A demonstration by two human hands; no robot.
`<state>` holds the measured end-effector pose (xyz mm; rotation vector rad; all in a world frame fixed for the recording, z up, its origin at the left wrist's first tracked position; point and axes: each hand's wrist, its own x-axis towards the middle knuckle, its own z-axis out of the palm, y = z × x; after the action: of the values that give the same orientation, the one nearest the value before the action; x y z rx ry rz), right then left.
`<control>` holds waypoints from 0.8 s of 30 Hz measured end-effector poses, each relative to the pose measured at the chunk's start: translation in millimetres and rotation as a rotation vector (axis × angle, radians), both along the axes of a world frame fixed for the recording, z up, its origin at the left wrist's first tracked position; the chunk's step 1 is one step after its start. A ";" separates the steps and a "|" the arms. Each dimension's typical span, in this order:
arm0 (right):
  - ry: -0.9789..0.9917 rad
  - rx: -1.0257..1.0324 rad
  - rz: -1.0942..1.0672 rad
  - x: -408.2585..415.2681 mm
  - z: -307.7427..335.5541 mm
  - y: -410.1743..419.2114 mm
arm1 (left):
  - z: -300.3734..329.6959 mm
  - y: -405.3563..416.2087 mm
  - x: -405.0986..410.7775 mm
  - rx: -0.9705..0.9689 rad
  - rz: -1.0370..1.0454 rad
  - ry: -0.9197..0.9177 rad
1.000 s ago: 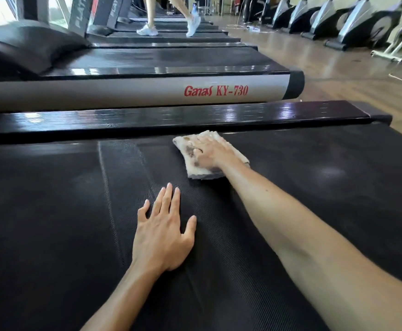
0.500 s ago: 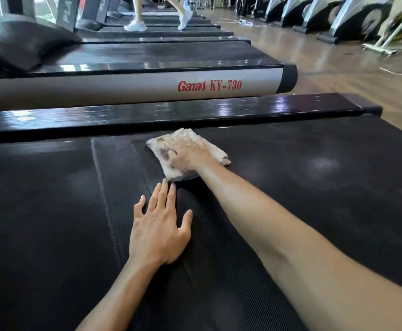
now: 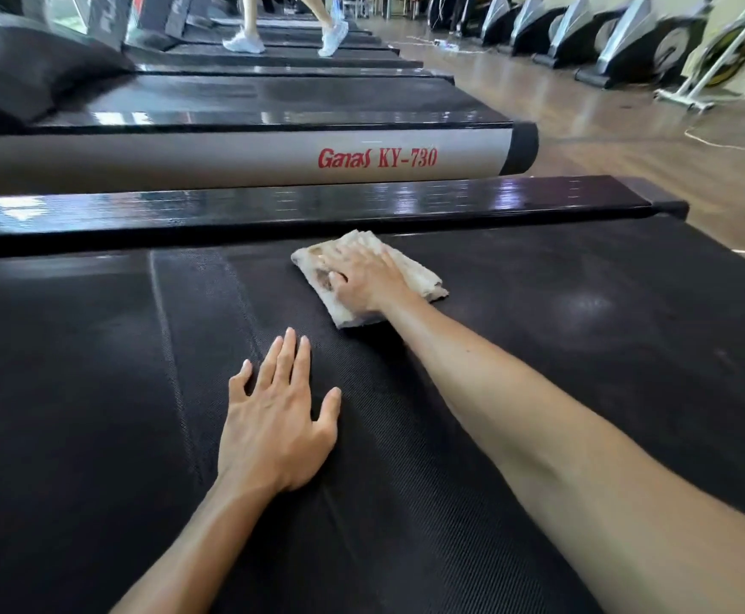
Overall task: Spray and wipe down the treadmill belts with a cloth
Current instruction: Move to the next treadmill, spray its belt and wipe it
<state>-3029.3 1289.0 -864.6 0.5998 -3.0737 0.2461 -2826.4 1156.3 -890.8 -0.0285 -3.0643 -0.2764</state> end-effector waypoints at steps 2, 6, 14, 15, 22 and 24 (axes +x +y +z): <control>-0.037 0.022 -0.065 -16.6 1.7 22.9 | 0.6 0.3 1.1 0.000 -0.004 0.003; -0.008 0.000 -0.361 -16.3 -4.2 70.9 | -1.4 -1.3 -0.6 0.000 0.000 0.006; -0.003 0.003 -0.272 31.0 -7.8 74.8 | -1.8 0.0 0.7 -0.004 0.011 -0.007; -0.015 -0.002 -0.261 41.8 -9.7 76.1 | -2.1 0.4 0.9 0.003 0.011 -0.010; -0.044 -0.074 -0.220 152.7 -5.2 89.0 | 15.8 11.7 31.3 0.131 0.088 0.009; -0.067 -0.090 -0.214 191.3 -2.7 94.2 | 22.7 21.4 62.0 0.180 0.100 0.008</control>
<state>-2838.0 1383.3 -867.3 0.2623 -3.1357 0.4067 -2764.4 1177.7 -868.1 0.1321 -3.0073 -0.5426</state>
